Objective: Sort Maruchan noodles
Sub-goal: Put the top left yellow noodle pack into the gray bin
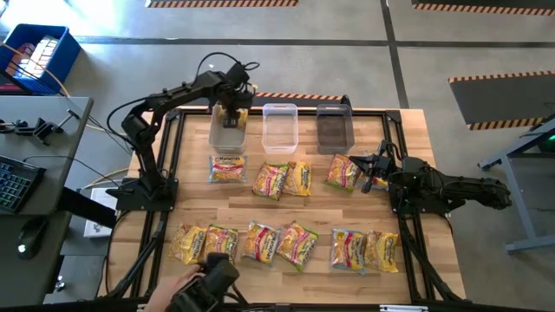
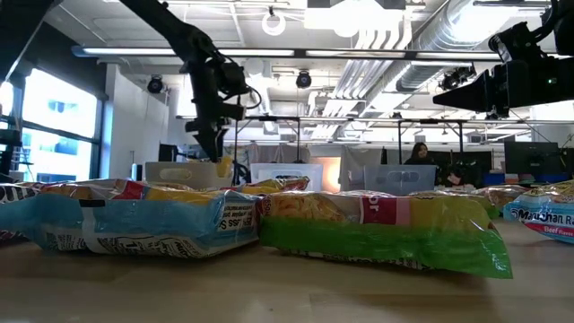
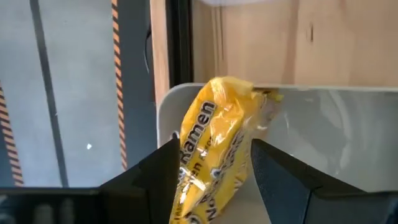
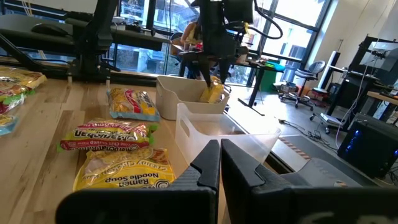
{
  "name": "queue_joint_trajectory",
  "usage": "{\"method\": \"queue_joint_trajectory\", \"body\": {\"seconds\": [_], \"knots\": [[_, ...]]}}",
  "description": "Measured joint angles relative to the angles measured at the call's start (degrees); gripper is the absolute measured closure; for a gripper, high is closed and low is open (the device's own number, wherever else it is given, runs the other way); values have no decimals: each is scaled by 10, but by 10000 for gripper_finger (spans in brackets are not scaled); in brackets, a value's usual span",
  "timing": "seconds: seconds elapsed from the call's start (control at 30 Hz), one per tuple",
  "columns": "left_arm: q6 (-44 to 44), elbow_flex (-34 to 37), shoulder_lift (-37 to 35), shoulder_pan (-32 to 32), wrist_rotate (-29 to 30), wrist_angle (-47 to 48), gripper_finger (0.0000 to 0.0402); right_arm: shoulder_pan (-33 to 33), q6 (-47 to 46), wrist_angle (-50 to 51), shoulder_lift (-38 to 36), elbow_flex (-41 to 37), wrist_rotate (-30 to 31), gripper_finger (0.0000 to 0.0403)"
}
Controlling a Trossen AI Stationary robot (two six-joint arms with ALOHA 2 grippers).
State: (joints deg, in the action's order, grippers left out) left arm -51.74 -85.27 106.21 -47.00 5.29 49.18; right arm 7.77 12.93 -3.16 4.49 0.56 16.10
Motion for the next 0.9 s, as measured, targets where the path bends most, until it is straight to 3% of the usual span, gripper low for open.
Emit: {"method": "queue_joint_trajectory", "body": {"seconds": [0.73, 0.9], "knots": [[3, 2, 6, -9, 1, -20, 214, 0, 0, 0, 0, 0, 0, 401], [5, 2, 6, -10, 0, -15, 242, 0, 0, 0, 0, 0, 0, 401]]}}
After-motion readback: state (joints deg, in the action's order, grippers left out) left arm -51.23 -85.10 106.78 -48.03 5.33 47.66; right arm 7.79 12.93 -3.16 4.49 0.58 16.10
